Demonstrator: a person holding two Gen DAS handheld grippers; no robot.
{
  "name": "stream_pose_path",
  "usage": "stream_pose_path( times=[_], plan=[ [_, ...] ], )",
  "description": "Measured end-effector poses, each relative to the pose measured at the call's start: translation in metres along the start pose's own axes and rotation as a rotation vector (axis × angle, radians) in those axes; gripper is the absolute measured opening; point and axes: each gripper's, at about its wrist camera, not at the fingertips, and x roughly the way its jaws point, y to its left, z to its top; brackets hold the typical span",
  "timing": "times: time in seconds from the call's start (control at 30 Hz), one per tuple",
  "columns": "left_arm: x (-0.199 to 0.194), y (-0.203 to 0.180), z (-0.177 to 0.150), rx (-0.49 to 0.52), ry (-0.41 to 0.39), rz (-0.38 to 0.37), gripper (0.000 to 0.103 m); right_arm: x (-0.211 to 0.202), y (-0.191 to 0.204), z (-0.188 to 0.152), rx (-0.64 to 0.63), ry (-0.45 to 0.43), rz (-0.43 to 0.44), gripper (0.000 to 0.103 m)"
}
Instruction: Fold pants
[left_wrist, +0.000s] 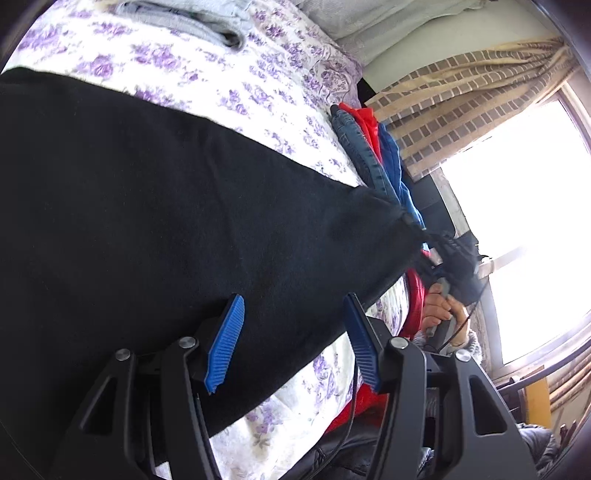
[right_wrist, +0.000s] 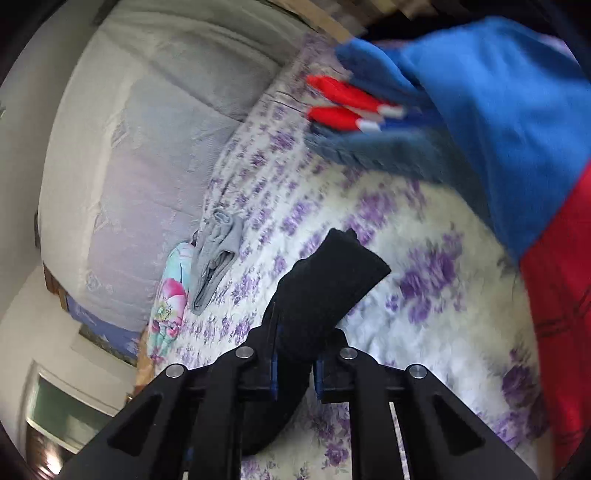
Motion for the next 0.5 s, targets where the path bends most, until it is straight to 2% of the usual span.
stream_pose_path(
  times=[0.07, 0.13, 0.17, 0.2, 0.23, 0.27, 0.3, 0.33, 0.4, 0.43, 0.47, 0.5],
  plan=[
    [0.006, 0.0, -0.002, 0.014, 0.012, 0.016, 0.054, -0.006, -0.008, -0.001, 0.015, 0.024, -0.024, 0.014],
    [0.015, 0.003, -0.007, 0.037, 0.014, 0.052, 0.053, 0.005, -0.036, -0.011, 0.056, 0.094, -0.108, 0.015],
    [0.014, 0.002, -0.008, 0.049, 0.001, 0.05, 0.053, 0.014, -0.054, -0.017, 0.078, 0.132, -0.124, 0.013],
    [0.011, 0.001, -0.008, 0.051, -0.002, 0.047, 0.053, 0.014, -0.063, -0.019, 0.082, 0.116, -0.064, 0.014],
    [0.008, 0.002, -0.008, 0.041, -0.007, 0.045, 0.053, 0.008, -0.059, -0.016, 0.069, 0.121, -0.06, 0.016],
    [0.0, 0.003, -0.008, 0.022, -0.02, 0.041, 0.053, 0.002, -0.054, -0.014, 0.07, 0.119, -0.075, 0.027],
    [-0.012, 0.003, -0.009, 0.013, -0.051, 0.036, 0.053, -0.014, -0.049, -0.008, 0.088, 0.07, -0.095, 0.045],
    [-0.026, 0.002, -0.009, 0.024, -0.089, 0.039, 0.054, -0.03, -0.048, -0.003, 0.104, 0.009, -0.107, 0.051],
    [-0.056, 0.003, -0.01, 0.056, -0.178, 0.113, 0.058, -0.068, -0.043, 0.01, 0.103, -0.143, -0.152, 0.052],
    [-0.065, 0.007, -0.009, 0.05, -0.205, 0.146, 0.065, -0.081, -0.036, 0.014, 0.073, -0.2, -0.161, 0.05],
    [-0.072, 0.013, -0.008, 0.033, -0.221, 0.162, 0.065, -0.086, -0.025, 0.016, 0.027, -0.222, -0.145, 0.047],
    [-0.075, 0.021, -0.008, 0.001, -0.23, 0.177, 0.065, -0.081, -0.008, 0.016, -0.035, -0.199, -0.108, 0.045]
  ],
)
